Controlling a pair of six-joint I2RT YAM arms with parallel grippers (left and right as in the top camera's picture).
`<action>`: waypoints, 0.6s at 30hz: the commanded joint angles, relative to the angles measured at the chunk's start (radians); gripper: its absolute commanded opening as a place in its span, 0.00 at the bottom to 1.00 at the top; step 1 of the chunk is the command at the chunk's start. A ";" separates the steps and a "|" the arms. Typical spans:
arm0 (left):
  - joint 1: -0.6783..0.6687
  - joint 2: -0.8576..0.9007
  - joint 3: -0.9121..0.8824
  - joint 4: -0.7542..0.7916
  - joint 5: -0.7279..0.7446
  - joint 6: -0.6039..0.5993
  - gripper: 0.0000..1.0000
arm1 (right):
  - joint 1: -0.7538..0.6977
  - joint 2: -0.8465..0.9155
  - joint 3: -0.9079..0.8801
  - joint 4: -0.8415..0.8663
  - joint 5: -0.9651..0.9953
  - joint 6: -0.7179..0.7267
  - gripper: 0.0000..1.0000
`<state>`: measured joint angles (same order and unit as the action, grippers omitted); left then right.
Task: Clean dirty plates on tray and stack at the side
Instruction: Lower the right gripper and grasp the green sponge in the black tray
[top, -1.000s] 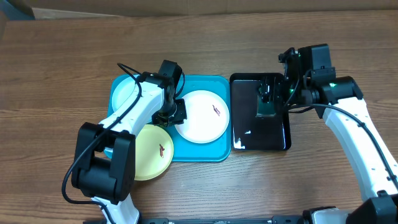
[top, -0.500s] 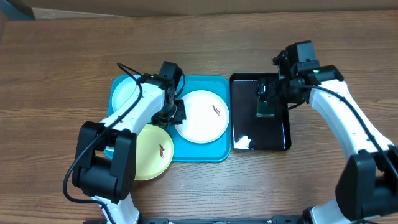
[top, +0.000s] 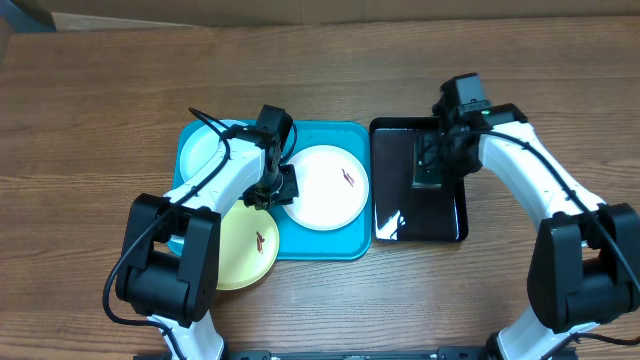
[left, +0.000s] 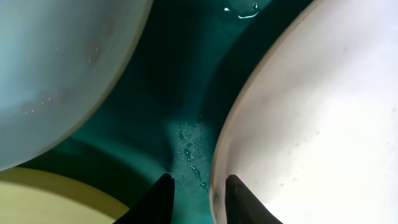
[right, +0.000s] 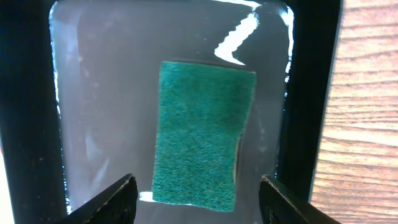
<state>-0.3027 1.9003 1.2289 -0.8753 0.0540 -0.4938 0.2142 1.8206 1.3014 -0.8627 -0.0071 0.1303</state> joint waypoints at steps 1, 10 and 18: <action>-0.006 0.009 -0.012 0.004 -0.016 -0.012 0.31 | 0.045 0.003 0.025 0.013 0.106 0.022 0.65; -0.006 0.009 -0.012 0.006 -0.016 -0.012 0.31 | 0.082 0.006 -0.035 0.079 0.190 0.057 0.72; -0.006 0.009 -0.012 0.006 -0.016 -0.012 0.32 | 0.072 0.006 -0.093 0.148 0.186 0.056 0.75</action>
<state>-0.3027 1.9003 1.2289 -0.8707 0.0502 -0.4957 0.2939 1.8217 1.2270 -0.7280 0.1650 0.1799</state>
